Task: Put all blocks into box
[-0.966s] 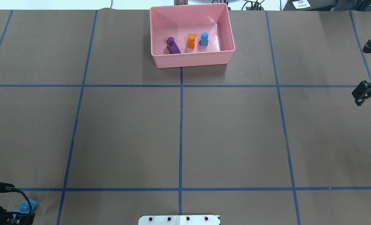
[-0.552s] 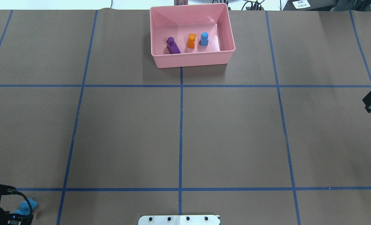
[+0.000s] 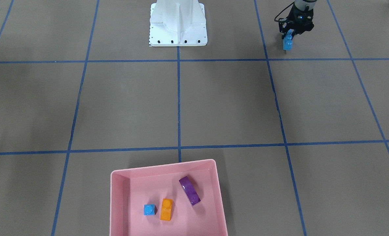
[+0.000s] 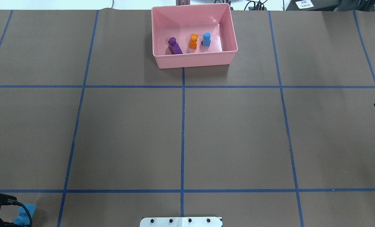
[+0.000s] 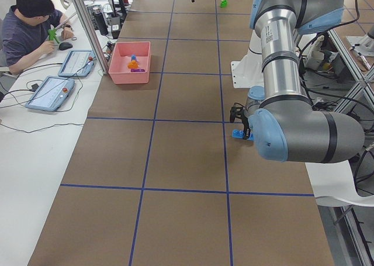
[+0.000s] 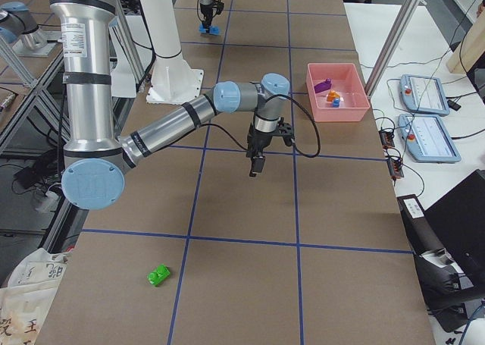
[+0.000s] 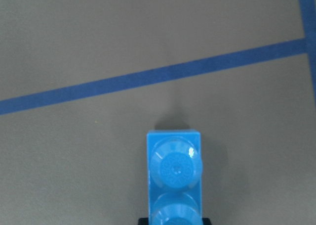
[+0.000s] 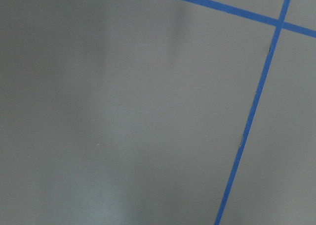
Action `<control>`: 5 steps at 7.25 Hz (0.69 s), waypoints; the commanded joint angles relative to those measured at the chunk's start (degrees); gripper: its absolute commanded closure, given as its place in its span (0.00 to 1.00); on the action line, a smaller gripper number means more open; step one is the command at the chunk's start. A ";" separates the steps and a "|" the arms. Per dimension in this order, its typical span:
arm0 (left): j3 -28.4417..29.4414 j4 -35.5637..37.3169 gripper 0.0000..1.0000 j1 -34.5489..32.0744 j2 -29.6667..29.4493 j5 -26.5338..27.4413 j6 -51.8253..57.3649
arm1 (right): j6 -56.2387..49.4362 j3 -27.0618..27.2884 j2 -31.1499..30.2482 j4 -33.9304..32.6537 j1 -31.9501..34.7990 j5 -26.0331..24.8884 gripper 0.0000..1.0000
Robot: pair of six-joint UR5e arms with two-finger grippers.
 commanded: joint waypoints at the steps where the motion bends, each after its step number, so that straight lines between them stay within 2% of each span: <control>1: -6.45 0.00 1.00 -4.20 2.18 -4.85 -0.02 | -9.47 -0.19 -4.38 0.30 3.55 0.18 0.01; 2: -6.55 0.00 1.00 -9.63 0.60 -11.23 1.37 | -10.20 -0.36 -5.62 0.57 3.65 0.00 0.01; 4: -4.28 2.01 1.00 -30.23 -11.83 -24.92 12.49 | -10.03 -0.36 -6.07 0.66 3.56 0.09 0.01; 5: -2.00 7.33 1.00 -38.87 -19.98 -31.87 13.33 | -10.21 -0.28 -6.24 0.66 3.56 0.09 0.01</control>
